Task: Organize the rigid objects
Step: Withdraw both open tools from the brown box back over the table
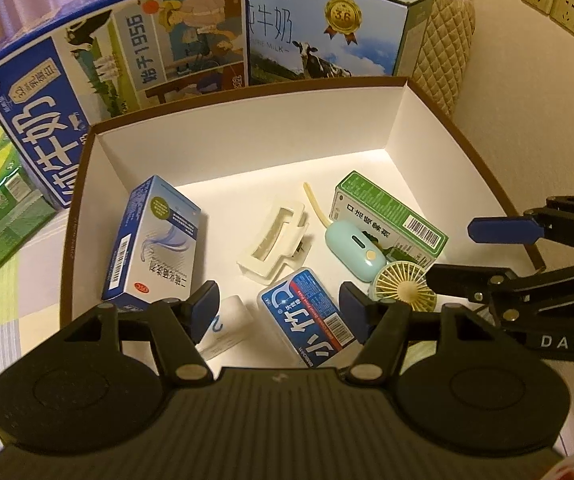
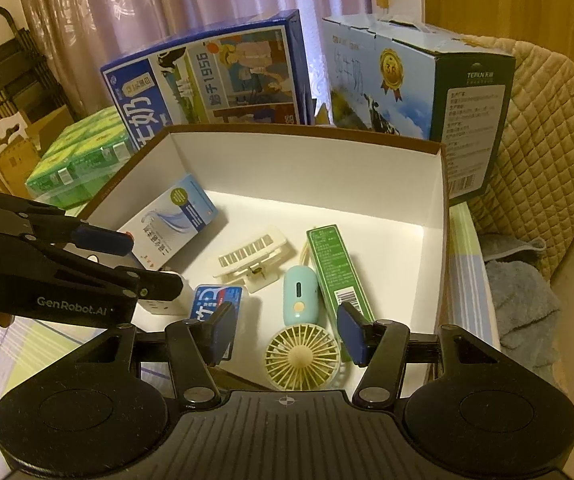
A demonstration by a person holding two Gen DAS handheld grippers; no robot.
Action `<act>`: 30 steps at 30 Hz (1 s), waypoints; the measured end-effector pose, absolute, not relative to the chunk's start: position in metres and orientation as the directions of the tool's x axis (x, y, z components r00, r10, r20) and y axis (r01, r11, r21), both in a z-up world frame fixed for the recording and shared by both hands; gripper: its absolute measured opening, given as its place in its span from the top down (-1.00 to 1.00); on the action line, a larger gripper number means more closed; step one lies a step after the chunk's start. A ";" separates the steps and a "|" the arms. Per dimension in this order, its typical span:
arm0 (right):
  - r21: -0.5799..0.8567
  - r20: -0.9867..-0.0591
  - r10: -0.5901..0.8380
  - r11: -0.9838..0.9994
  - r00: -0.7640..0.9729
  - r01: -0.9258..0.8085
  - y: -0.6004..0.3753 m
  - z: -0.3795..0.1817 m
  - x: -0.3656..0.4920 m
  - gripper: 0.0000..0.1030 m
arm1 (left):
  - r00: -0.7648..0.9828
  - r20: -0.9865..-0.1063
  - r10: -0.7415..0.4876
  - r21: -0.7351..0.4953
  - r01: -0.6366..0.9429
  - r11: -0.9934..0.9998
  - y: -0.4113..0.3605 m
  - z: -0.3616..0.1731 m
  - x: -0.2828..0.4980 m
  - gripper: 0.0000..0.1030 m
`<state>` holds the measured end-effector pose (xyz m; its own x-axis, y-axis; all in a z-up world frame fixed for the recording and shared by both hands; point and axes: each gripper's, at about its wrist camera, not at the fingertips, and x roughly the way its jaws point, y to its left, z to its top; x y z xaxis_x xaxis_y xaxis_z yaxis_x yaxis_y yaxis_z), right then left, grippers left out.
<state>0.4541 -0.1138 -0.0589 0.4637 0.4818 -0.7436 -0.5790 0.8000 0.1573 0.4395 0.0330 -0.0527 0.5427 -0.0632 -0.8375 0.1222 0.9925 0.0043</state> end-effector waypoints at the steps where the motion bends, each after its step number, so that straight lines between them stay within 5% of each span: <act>1: 0.158 -0.741 0.484 0.800 0.466 -0.579 -0.115 -0.057 0.453 -0.04 | 0.545 -0.836 -0.063 0.004 0.121 0.993 0.033 -0.051 0.438 -0.21; 22: 0.243 -0.634 0.549 0.810 0.544 -0.534 -0.147 -0.014 0.396 -0.05 | 0.648 -0.760 -0.047 -0.030 0.037 0.999 0.056 0.014 0.367 -0.21; 30: 0.306 -0.593 0.565 0.817 0.574 -0.489 -0.164 0.000 0.362 -0.28 | 0.674 -0.739 0.001 -0.027 -0.031 0.999 0.077 0.036 0.318 -0.21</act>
<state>0.3622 -0.1641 -0.0004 0.5736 0.5653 -0.5928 -0.4892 0.8169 0.3057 0.3176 0.0774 0.0359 0.6742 0.0009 -0.7386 -0.0308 0.9992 -0.0269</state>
